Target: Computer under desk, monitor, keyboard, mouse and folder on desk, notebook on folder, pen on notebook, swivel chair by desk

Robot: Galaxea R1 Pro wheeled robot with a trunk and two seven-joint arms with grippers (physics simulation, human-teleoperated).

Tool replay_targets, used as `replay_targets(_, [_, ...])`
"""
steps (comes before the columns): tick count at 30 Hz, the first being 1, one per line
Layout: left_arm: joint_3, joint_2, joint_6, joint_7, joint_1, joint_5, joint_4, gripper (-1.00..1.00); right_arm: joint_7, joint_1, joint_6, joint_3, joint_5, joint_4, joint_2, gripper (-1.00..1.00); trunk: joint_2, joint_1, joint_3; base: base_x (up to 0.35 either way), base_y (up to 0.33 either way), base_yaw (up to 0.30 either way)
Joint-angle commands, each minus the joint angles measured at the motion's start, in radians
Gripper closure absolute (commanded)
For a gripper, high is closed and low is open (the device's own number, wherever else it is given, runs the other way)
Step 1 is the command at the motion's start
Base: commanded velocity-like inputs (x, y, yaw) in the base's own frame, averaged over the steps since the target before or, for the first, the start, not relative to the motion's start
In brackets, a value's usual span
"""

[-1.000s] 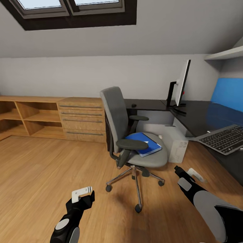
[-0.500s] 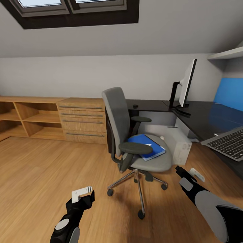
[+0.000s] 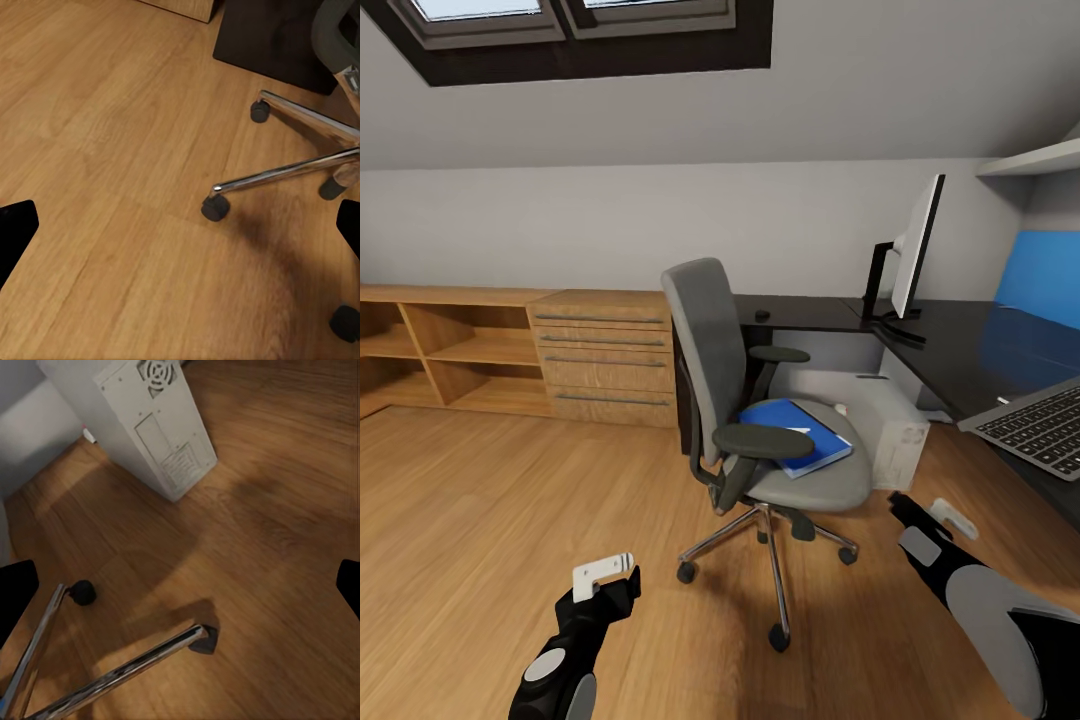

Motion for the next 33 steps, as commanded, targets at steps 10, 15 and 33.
replay_targets(10, [-0.003,0.0,0.003,0.009,-0.001,0.011,0.002,-1.0,-0.001,-0.001,-0.005,-0.009,0.003,-0.012,-0.019,-1.0,0.0,0.0,-0.001,0.0,0.0,0.0])
replay_targets(15, [-0.003,0.0,0.003,0.009,-0.001,0.011,0.002,-1.0,-0.001,-0.001,-0.011,-0.01,0.002,-0.066,-0.019,-1.0,0.0,0.0,-0.001,0.0,0.0,0.0])
replay_targets(33, [-0.003,0.0,0.003,0.009,-0.001,0.011,0.002,-1.0,0.092,-0.001,-0.014,-0.091,-0.176,-0.13,-0.017,-1.0,0.0,0.0,-0.001,0.0,0.0,0.0])
